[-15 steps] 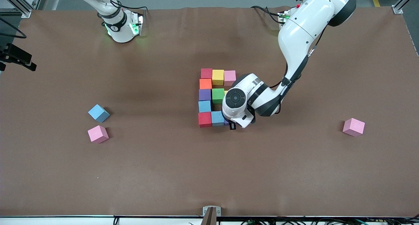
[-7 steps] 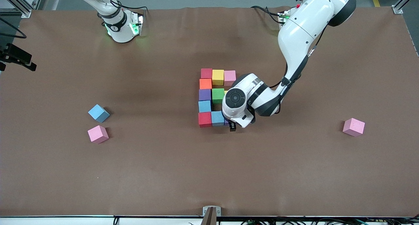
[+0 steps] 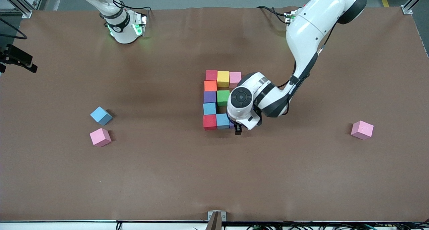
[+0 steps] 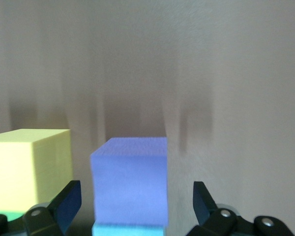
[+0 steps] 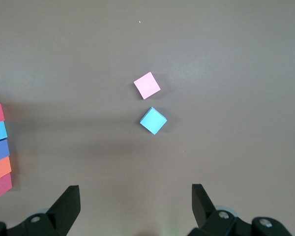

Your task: Arrange 11 blocks into digit 3

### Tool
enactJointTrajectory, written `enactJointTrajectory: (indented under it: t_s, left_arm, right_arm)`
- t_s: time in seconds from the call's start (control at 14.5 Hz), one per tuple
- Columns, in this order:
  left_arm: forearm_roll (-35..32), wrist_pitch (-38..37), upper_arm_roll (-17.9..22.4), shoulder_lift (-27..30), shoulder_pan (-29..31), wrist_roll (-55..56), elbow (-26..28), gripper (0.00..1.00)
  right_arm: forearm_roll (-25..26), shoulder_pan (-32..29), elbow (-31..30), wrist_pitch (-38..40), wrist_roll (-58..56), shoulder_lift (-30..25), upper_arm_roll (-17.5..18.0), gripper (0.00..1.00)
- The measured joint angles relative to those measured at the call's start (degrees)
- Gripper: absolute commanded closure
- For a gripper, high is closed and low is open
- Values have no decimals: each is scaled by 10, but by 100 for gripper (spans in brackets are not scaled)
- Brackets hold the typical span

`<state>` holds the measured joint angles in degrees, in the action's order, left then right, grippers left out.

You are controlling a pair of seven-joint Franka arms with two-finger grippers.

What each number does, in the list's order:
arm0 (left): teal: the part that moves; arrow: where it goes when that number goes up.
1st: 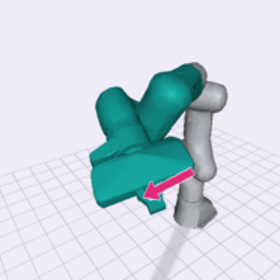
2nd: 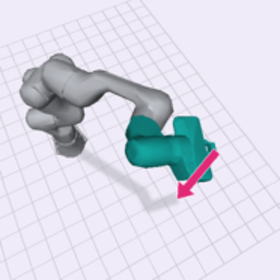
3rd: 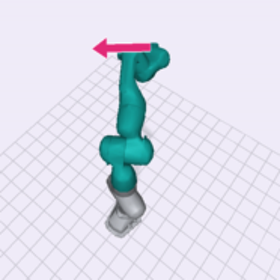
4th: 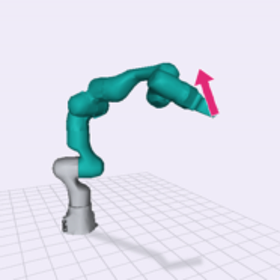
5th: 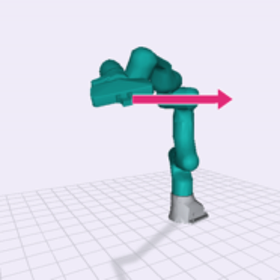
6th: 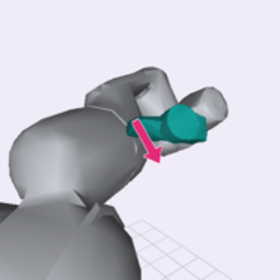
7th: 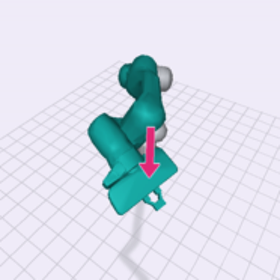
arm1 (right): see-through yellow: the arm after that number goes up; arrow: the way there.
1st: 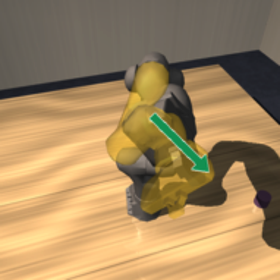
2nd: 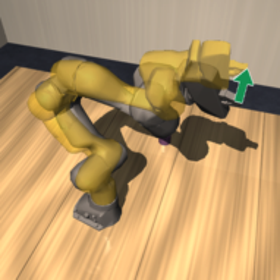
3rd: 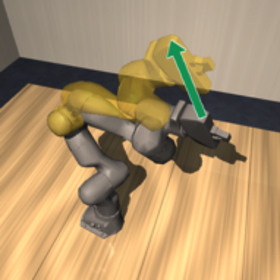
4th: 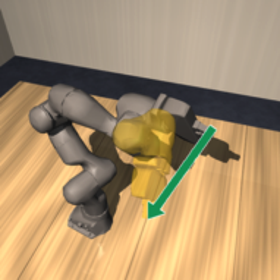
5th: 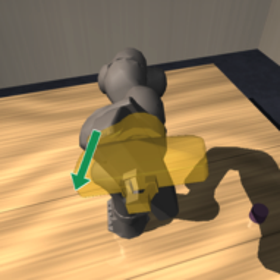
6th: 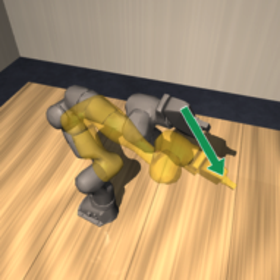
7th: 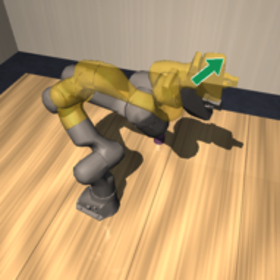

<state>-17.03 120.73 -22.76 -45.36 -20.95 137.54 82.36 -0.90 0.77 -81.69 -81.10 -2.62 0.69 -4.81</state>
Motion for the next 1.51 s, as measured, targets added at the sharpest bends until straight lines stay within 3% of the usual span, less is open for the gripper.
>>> enactJointTrajectory:
  t_s: [0.41,0.96,1.51]
  left_arm:
    - [0,-72,-4,118,28,-138,-4,0]
    - [0,-134,-1,212,179,-589,-5,0]
    - [9,-239,-3,297,289,-936,-5,0]
  right_arm:
    - [0,0,0,0,0,0,0,0]
    - [0,0,0,0,0,0,0,0]
    - [0,0,0,0,0,0,0,0]
